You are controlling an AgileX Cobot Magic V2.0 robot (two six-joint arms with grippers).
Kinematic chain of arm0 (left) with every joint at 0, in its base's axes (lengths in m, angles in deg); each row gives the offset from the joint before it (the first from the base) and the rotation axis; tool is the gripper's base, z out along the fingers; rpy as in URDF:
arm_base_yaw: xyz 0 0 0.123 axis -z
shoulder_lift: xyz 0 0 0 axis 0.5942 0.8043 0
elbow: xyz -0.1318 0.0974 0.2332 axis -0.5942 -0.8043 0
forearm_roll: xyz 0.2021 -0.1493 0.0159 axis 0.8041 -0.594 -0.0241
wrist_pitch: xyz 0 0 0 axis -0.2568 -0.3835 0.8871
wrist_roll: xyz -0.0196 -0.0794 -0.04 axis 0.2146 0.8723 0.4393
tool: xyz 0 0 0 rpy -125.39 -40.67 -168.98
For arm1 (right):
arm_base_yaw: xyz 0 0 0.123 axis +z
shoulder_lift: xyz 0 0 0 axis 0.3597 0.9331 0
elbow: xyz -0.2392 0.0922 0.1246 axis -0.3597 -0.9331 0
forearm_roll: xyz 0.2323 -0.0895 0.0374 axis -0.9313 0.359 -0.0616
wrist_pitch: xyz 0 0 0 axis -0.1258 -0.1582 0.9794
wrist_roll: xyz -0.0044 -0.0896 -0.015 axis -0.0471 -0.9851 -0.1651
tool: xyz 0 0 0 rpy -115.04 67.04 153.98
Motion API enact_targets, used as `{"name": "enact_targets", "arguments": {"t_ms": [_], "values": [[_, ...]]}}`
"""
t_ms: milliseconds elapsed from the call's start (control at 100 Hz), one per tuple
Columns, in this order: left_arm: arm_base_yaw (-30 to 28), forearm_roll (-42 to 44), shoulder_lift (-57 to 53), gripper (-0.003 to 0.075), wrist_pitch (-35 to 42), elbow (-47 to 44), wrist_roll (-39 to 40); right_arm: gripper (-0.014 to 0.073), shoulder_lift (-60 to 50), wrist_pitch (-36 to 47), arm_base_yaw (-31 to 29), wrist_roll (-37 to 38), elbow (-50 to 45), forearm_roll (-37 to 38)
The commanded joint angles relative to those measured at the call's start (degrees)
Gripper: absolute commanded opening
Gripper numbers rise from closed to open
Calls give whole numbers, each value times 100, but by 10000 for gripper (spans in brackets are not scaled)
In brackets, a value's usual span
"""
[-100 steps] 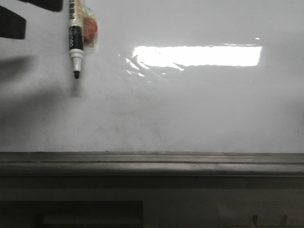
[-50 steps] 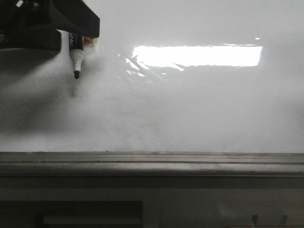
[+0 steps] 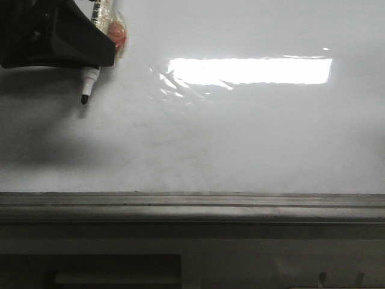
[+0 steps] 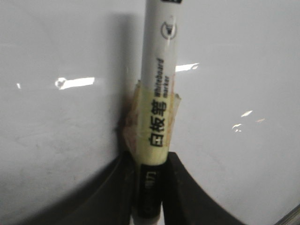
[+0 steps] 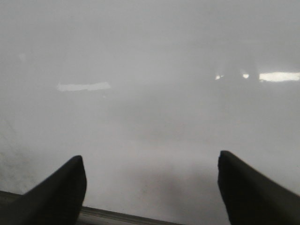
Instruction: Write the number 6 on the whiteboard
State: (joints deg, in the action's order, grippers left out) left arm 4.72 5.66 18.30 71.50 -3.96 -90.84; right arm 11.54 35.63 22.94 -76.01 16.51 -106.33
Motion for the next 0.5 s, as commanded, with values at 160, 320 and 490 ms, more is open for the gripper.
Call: {"name": "enact_targets", "arguments": {"t_ms": [160, 320, 490], "values": [[14, 959, -806, -20, -499, 191, -31, 520, 135, 6, 18, -549, 200, -517], [14, 1731, -1092, -20, -1782, 457, -31, 520, 677, -762, 26, -2040, 437, -2079], [22, 2331, -1094, -20, -2636, 715, -31, 520, 1506, -1635, 26, -2913, 990, -3115]]}}
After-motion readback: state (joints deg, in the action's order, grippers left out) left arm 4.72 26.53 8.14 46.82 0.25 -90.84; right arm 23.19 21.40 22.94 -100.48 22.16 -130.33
